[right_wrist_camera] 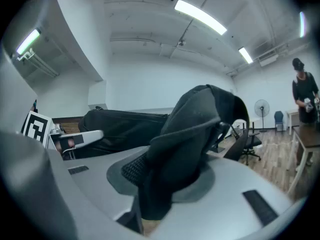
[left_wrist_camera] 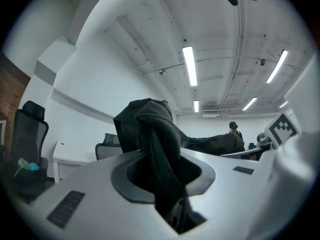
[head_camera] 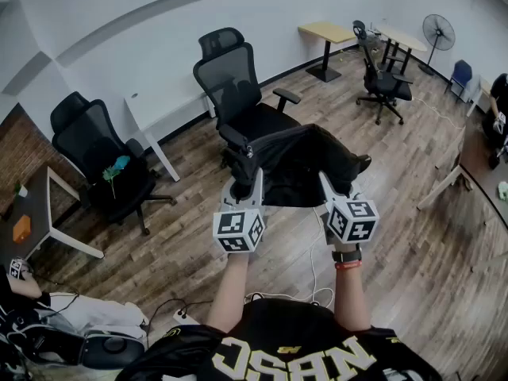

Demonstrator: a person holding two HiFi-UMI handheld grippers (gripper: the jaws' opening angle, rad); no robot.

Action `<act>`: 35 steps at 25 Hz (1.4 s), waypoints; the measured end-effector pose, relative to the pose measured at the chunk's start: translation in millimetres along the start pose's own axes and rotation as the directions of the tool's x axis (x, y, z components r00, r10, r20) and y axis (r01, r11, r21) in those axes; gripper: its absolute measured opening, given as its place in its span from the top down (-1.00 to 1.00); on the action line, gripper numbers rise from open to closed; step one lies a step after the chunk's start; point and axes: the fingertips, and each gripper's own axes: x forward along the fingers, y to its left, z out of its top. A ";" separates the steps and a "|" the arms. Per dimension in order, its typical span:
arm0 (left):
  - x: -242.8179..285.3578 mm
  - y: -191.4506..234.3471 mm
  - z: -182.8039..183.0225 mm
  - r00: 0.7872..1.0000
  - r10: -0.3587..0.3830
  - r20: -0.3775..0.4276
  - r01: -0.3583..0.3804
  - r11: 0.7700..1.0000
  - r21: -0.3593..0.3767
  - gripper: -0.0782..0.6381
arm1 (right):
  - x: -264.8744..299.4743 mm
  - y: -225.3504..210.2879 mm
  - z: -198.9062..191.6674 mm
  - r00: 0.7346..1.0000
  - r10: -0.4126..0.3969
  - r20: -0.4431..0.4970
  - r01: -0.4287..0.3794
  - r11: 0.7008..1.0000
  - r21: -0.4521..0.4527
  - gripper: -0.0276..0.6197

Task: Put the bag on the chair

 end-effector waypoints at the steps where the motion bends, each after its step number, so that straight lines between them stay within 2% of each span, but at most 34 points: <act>1: 0.3 2.8 0.9 1.000 -0.004 -0.001 0.004 1.000 -0.002 0.48 | 2.6 2.6 1.0 1.000 -0.004 0.000 0.004 1.000 -0.003 0.55; 6: -4.5 18.5 0.7 1.000 -0.023 -0.012 0.023 1.000 -0.016 0.48 | 11.0 18.7 -1.8 1.000 -0.029 -0.002 0.029 1.000 0.003 0.55; 11: -15.9 27.7 -17.0 0.999 -0.034 -0.037 0.032 0.999 -0.043 0.48 | 9.3 31.3 -26.0 0.998 -0.052 -0.029 0.053 0.998 0.034 0.52; 19: -6.0 32.0 -44.6 0.997 -0.005 -0.076 0.000 0.997 -0.072 0.47 | 24.2 26.4 -46.3 0.996 -0.025 -0.082 0.027 0.999 0.022 0.50; 25: 36.4 22.5 -51.0 0.995 0.050 -0.082 -0.054 0.997 -0.050 0.47 | 56.3 -10.0 -41.3 0.994 0.039 -0.103 -0.035 0.999 0.037 0.49; 35: 133.5 -36.4 -62.4 0.993 0.110 -0.047 -0.111 0.994 -0.022 0.46 | 96.3 -120.7 -6.5 0.992 0.114 -0.062 -0.111 0.993 0.049 0.49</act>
